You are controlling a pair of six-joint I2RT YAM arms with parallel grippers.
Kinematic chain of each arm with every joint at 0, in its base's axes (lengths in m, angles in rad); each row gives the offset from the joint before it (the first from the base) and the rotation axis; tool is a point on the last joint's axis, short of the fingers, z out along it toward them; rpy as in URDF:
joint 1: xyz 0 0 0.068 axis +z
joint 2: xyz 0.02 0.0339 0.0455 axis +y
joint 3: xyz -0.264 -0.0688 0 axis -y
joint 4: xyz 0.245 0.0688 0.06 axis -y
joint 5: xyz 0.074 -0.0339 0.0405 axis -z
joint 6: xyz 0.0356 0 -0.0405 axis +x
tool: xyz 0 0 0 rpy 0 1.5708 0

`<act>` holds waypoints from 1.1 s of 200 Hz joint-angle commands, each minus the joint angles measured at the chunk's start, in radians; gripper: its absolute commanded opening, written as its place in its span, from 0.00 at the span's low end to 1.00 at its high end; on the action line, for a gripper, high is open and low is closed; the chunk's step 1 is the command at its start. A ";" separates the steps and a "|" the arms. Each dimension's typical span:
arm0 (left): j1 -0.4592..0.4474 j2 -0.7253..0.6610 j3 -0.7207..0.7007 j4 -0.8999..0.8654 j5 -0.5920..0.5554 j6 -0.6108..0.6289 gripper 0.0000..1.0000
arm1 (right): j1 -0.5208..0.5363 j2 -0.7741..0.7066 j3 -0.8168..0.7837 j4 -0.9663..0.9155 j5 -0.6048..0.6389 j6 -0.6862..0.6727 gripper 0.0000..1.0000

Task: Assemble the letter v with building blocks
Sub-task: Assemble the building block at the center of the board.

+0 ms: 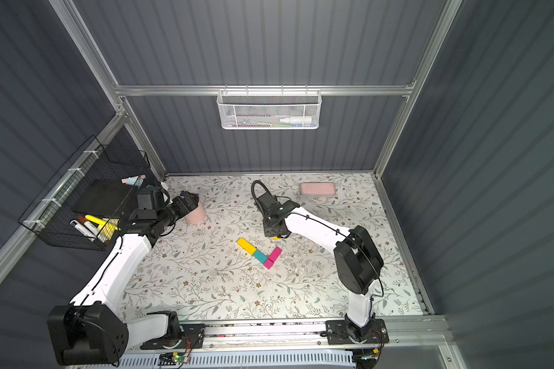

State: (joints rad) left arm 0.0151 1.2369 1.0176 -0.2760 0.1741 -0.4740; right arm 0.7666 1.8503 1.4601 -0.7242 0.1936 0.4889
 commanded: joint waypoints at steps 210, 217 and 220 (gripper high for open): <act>0.007 0.027 -0.017 0.069 0.103 0.015 1.00 | -0.111 0.194 -0.114 0.149 -0.098 0.517 0.06; 0.007 0.027 -0.017 0.070 0.104 0.015 1.00 | -0.112 0.193 -0.115 0.147 -0.100 0.517 0.06; 0.007 0.027 -0.016 0.070 0.104 0.015 0.99 | -0.111 0.193 -0.116 0.146 -0.103 0.517 0.06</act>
State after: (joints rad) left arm 0.0151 1.2682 1.0176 -0.2199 0.2634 -0.4706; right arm 0.6579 1.9976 1.3510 -0.5644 0.1265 0.9558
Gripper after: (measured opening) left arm 0.994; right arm 0.316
